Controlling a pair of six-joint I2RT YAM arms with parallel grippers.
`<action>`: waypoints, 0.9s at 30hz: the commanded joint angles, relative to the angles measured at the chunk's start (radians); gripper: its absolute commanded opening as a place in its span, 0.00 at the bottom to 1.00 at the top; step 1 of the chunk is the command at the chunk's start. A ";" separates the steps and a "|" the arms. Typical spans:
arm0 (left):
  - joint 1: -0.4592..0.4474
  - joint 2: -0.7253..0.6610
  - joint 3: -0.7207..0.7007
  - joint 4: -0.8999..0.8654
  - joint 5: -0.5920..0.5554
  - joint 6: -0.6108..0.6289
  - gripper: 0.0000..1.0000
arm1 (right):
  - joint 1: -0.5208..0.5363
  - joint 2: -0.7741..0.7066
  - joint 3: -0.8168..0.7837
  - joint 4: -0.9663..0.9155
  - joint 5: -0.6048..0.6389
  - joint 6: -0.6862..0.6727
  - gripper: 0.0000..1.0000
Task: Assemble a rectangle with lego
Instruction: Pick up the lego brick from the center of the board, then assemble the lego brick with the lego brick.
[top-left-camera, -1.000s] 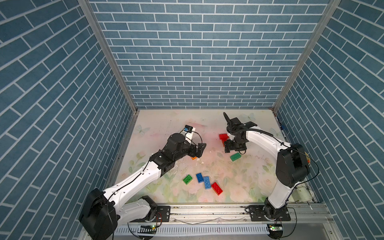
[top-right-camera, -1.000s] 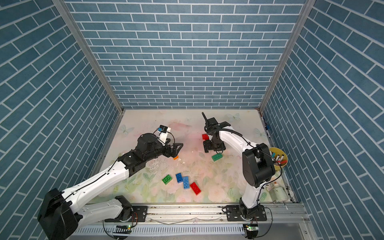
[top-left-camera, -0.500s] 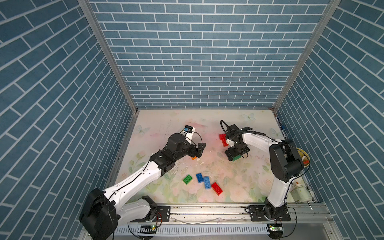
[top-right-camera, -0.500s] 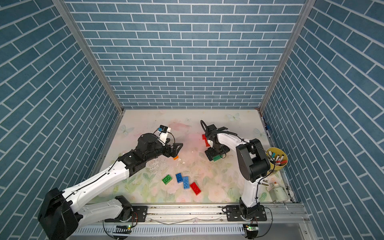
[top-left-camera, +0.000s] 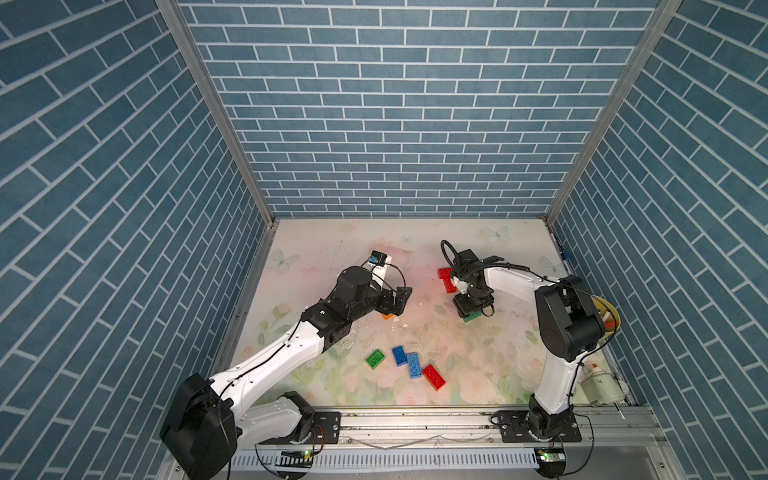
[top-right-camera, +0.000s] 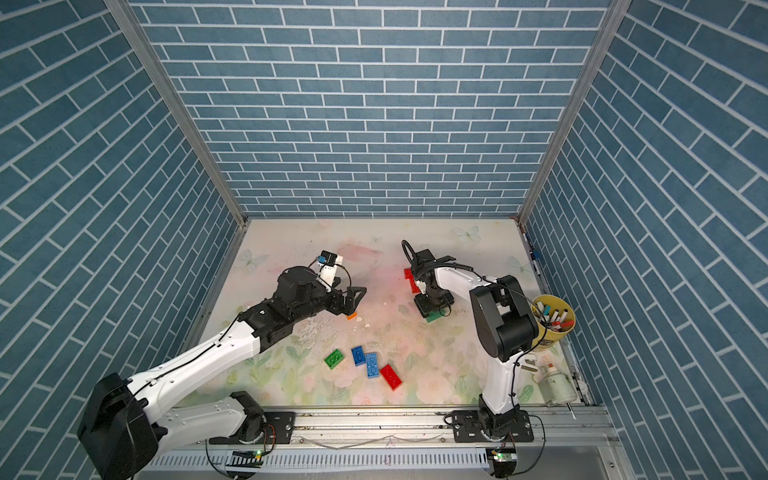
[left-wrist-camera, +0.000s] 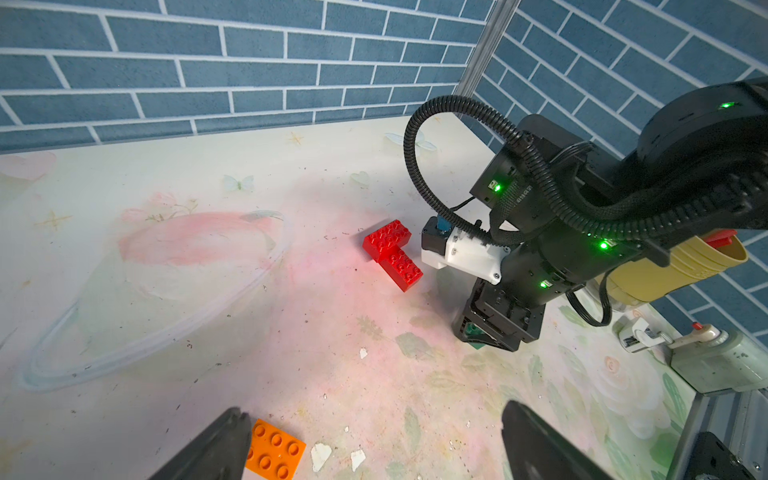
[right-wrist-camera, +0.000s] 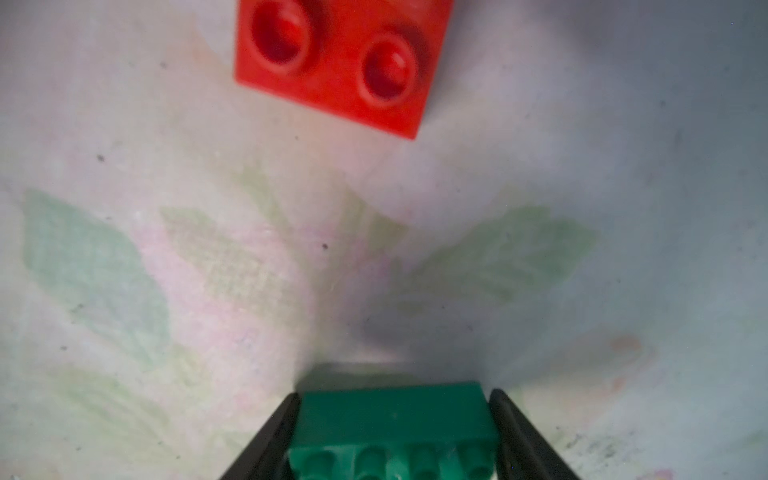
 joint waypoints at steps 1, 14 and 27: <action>-0.005 0.008 0.025 -0.008 -0.004 0.009 1.00 | -0.002 -0.034 -0.014 -0.014 -0.008 0.029 0.60; -0.004 0.009 0.025 -0.005 -0.001 0.007 1.00 | -0.003 0.012 0.287 -0.163 -0.001 0.186 0.58; -0.003 0.003 0.025 -0.004 0.003 0.007 1.00 | -0.004 0.238 0.553 -0.198 0.000 0.220 0.58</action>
